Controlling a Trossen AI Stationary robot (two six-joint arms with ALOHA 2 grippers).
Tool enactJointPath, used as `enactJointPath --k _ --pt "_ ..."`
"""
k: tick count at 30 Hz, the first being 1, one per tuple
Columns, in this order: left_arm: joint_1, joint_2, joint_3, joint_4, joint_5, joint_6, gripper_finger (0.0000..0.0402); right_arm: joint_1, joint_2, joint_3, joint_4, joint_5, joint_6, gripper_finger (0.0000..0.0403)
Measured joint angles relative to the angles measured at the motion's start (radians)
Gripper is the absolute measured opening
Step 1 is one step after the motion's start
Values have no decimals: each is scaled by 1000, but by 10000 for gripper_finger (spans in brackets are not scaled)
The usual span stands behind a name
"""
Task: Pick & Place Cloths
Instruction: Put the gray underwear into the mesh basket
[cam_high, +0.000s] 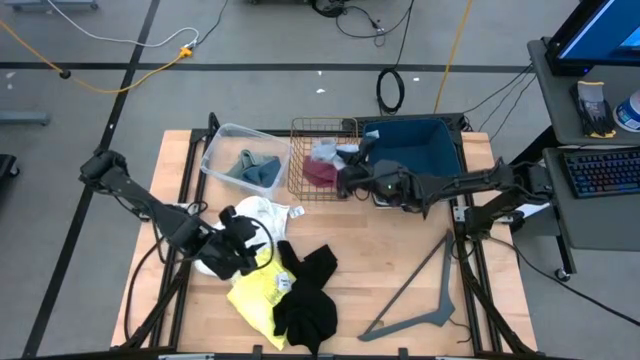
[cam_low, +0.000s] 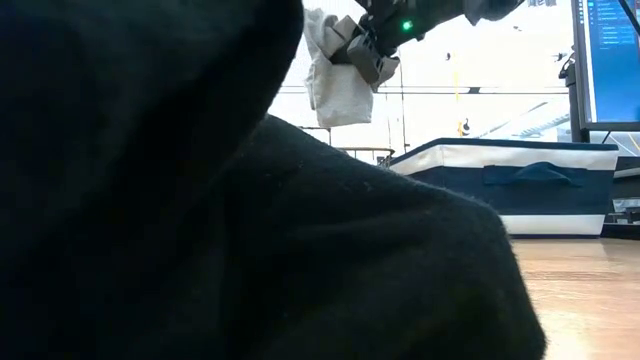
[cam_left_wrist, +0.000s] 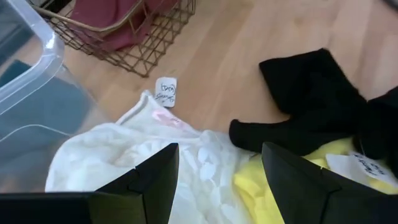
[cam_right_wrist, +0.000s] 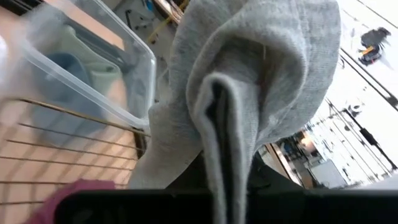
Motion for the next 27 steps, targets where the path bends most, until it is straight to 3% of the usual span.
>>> enactJointPath --k 4,12,18,27 --pt "-3 -73 -60 85 0 38 234 -51 0 0 0 -75 5 3" --pt "-4 -226 -160 270 3 150 234 -111 0 0 -1 -102 54 4" --pt "-3 -322 -218 438 40 258 234 -156 0 0 -13 -182 94 4" --pt "-3 -371 -226 497 91 373 234 -246 0 0 -79 -270 211 4"
